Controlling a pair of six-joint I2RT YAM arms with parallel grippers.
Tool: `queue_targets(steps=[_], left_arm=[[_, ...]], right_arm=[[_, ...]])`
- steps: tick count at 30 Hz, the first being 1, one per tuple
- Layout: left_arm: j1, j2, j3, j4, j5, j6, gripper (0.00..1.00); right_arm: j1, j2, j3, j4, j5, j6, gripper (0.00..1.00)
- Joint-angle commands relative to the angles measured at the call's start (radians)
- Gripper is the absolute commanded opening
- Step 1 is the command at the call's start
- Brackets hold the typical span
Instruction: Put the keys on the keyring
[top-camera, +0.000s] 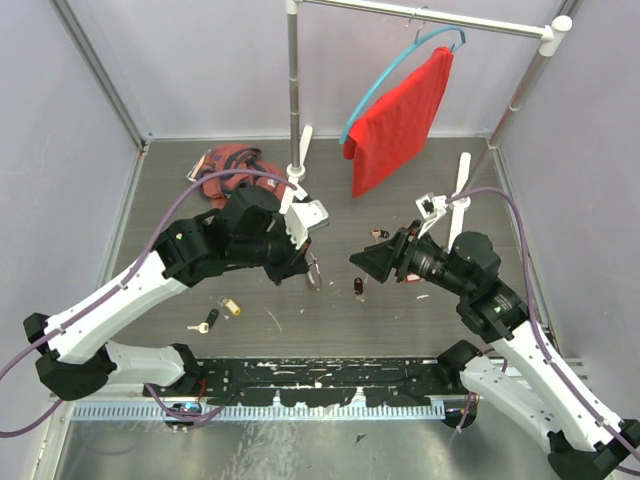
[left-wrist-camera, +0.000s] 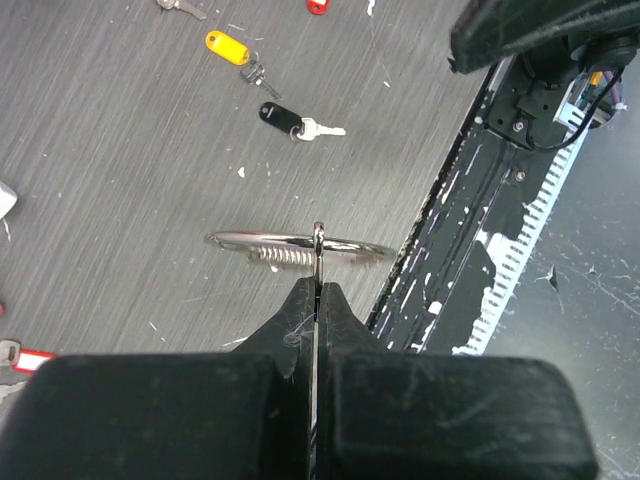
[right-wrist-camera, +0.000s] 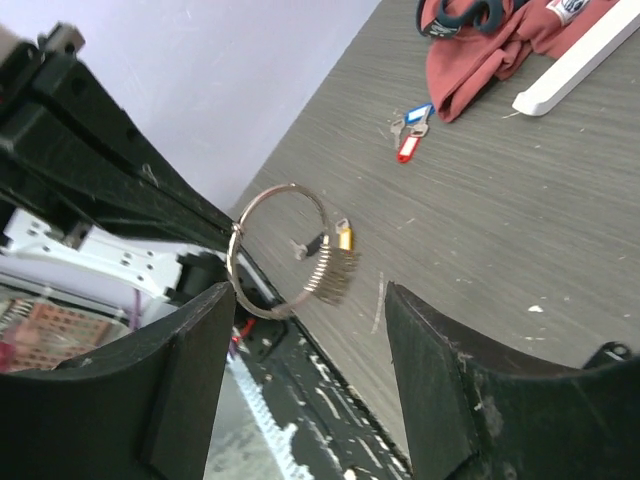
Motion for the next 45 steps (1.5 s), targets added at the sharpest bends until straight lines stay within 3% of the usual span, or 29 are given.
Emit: queue_targets(steps=[1,10,16,36,45], left_arm=[[-0.017,-0.014,0.049,-0.004,-0.008,0.053,0.00],[-0.050,0.068,0.139,-0.061,-0.053,0.121,0.00],[-0.060,0.083,0.148,-0.065,-0.071,0.141,0.00],[-0.084,0.074,0.138,-0.062,-0.059,0.168,0.00],[-0.090,0.070,0.140,-0.057,-0.071,0.169,0.00]], right_arm=[[0.019,0.003,0.018,0.114,0.046,0.256,0.67],[0.117,0.024,-0.005,0.146,0.202,0.407,0.67],[0.236,0.075,-0.012,0.209,0.302,0.425,0.67],[0.303,0.175,0.009,0.259,0.323,0.435,0.46],[0.309,0.197,0.009,0.258,0.300,0.440,0.43]])
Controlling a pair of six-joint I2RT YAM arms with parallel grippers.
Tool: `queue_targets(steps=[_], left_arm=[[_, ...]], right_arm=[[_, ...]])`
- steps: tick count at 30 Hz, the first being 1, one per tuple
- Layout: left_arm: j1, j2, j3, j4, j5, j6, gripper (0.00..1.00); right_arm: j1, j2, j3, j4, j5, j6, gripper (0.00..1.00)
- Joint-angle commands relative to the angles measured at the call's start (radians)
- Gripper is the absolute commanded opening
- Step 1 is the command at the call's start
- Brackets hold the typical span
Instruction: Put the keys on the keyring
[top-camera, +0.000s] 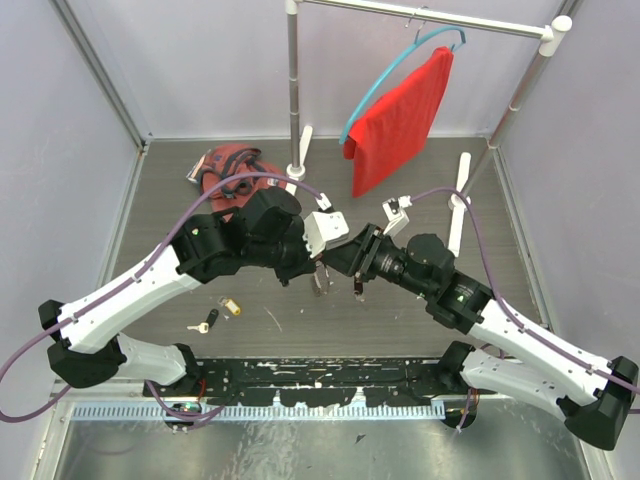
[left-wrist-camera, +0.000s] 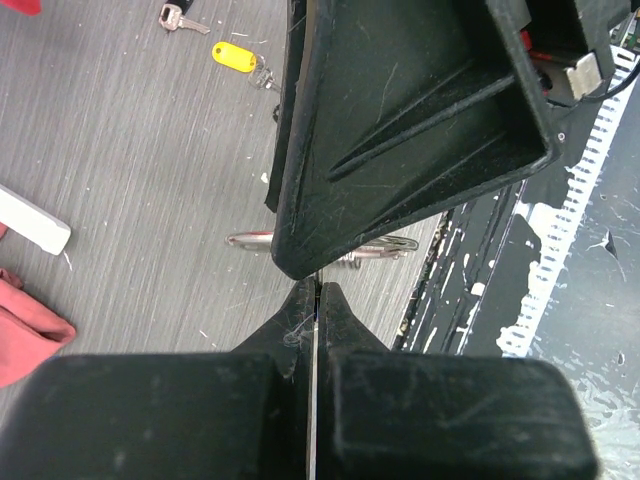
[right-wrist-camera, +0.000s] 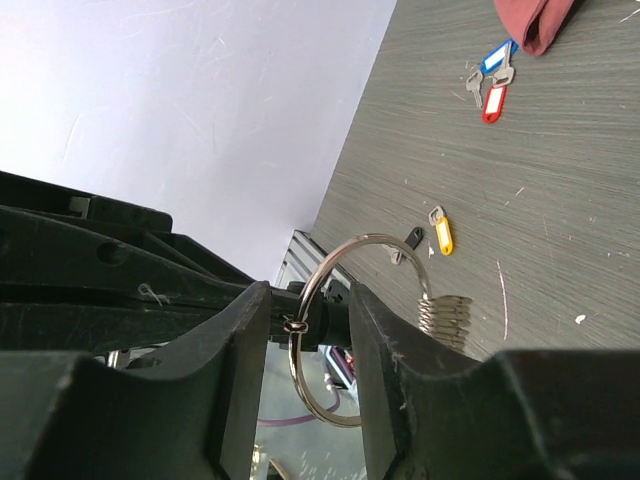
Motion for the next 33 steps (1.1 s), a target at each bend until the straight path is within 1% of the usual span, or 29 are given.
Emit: queue_targets(steps=[1,7,18,22,24,27,28,30,33], left_arm=[[-0.007,-0.022,0.025,0.017,-0.004,0.013,0.00],[-0.010,-0.019,0.023,0.012,-0.019,0.014,0.00],[-0.015,-0.016,0.022,0.015,-0.047,0.015,0.00],[-0.017,-0.022,0.021,0.021,-0.051,0.014,0.00],[-0.017,-0.027,0.019,0.026,-0.054,0.011,0.00],[-0.017,-0.039,0.011,0.039,-0.064,0.003,0.05],[-0.017,-0.043,0.009,0.040,-0.062,0.001,0.07],[-0.017,-0.046,0.005,0.046,-0.064,-0.006,0.14],[-0.018,-0.089,-0.010,0.064,-0.065,-0.024,0.30]], right_arm=[[0.007,0.008,0.025,0.060,-0.013,0.010,0.42],[0.010,0.014,0.020,0.069,-0.025,0.016,0.36],[0.009,0.016,0.013,0.088,-0.044,0.028,0.30],[0.011,0.019,0.012,0.094,-0.047,0.031,0.23],[0.011,0.020,0.010,0.098,-0.049,0.032,0.15],[0.011,0.017,0.005,0.102,-0.040,0.035,0.02],[0.011,0.016,0.005,0.102,-0.035,0.035,0.01],[0.011,0.014,0.003,0.106,-0.029,0.038,0.01],[0.011,0.003,0.005,0.105,-0.005,0.037,0.01]])
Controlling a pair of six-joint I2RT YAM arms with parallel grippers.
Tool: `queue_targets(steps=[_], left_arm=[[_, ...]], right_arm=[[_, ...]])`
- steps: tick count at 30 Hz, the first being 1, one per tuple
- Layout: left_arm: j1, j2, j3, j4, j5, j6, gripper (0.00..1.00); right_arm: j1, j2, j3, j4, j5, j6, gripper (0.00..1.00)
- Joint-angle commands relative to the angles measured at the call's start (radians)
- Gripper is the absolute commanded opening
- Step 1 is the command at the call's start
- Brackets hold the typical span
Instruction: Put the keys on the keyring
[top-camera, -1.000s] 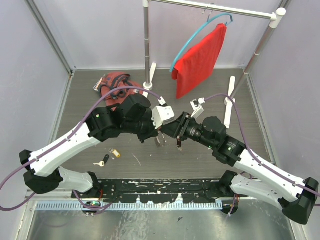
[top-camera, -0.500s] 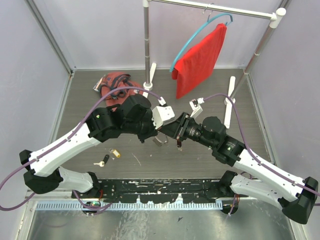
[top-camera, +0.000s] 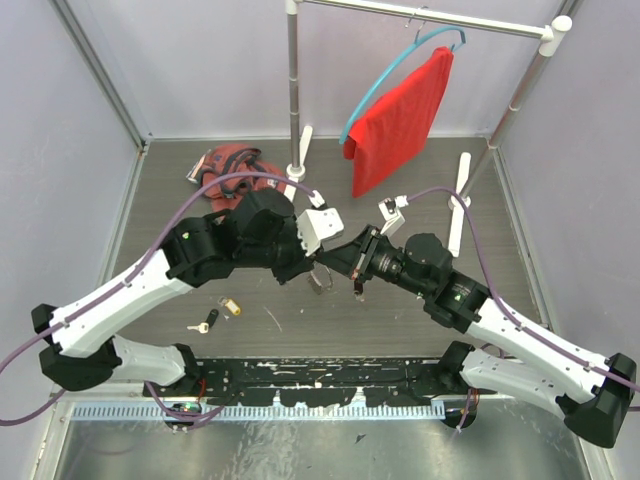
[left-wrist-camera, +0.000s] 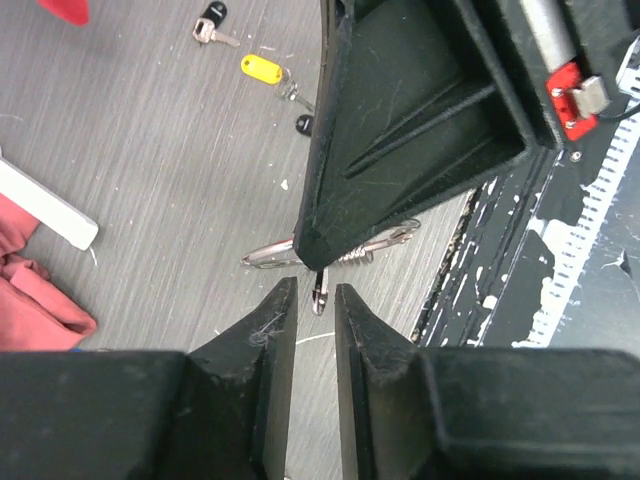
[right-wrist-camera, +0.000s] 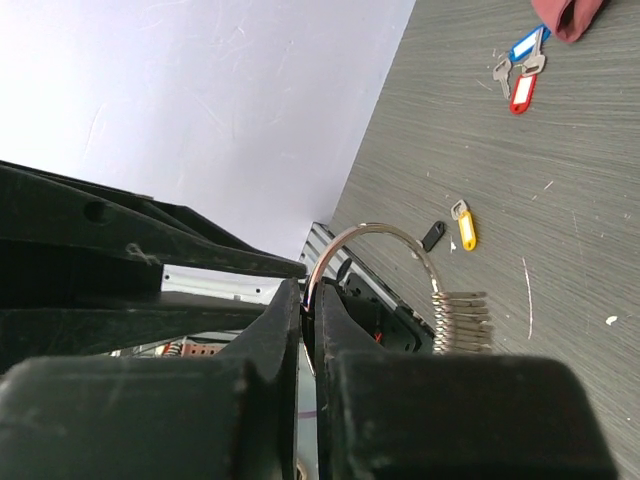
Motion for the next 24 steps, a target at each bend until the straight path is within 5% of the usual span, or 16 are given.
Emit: queue_targets(steps=[1,8,24], left_arm=[[-0.007,-0.079,-0.018,0.061,-0.014,-0.026,0.33],[-0.006,-0.230,-0.171,0.231,-0.057,-0.116,0.55],[-0.007,-0.472,-0.382,0.675,-0.022,-0.243,0.58]], right_arm=[[0.006,-0.023,0.007,0.065,0.048,0.010,0.01],[0.006,-0.077,0.008,0.076,0.152,0.041,0.01],[0.007,-0.140,0.021,0.268,0.141,0.146,0.01]])
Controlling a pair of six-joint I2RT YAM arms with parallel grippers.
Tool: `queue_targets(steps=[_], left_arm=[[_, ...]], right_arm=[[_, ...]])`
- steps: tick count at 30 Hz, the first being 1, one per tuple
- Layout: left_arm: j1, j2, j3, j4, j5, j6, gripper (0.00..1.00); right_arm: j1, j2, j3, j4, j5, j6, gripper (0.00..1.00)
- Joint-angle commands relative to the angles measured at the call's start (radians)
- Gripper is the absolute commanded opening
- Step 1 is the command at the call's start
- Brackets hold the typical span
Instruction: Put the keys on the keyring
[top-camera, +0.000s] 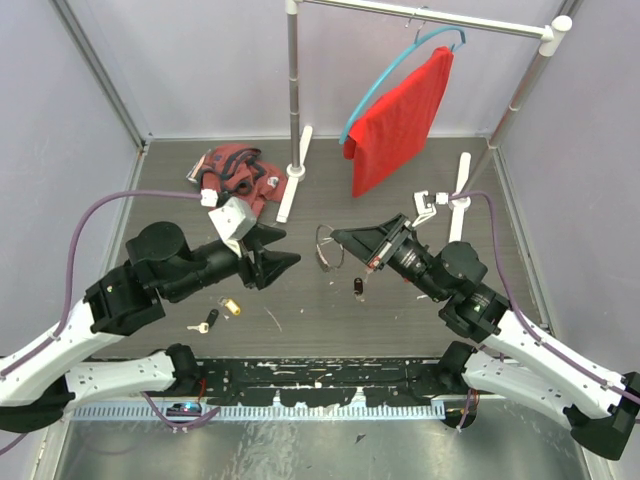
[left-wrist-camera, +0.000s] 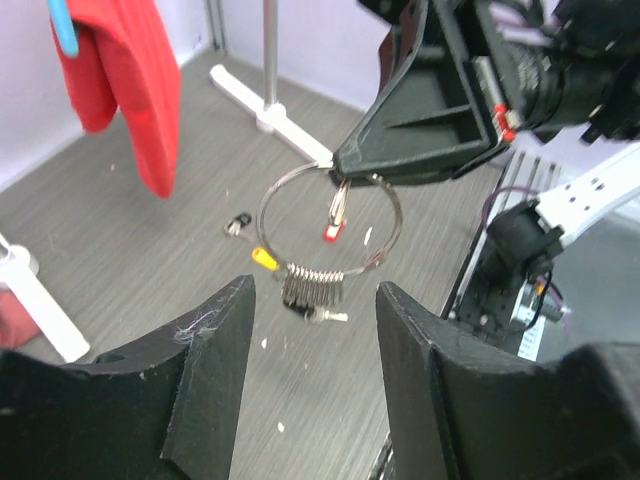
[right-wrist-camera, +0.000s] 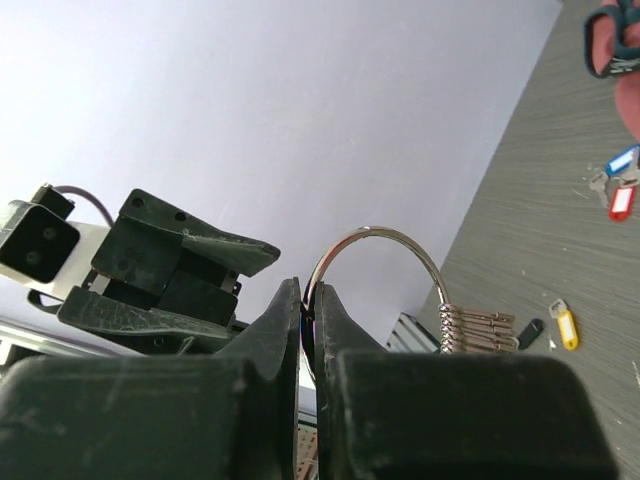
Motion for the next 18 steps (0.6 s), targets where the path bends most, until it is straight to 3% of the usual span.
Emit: queue_targets(steps=[1,18], left_arm=[[-0.004,-0.005,0.004,0.161,0.057,-0.026,0.58],[-0.003,0.105,0.083,0.199,0.159,0.066,0.53]], right_arm=[[0.006,-0.022,0.032,0.129,0.004,0.045,0.01],[0.005,-0.032,0.098,0.123,-0.002,0.092,0.01]])
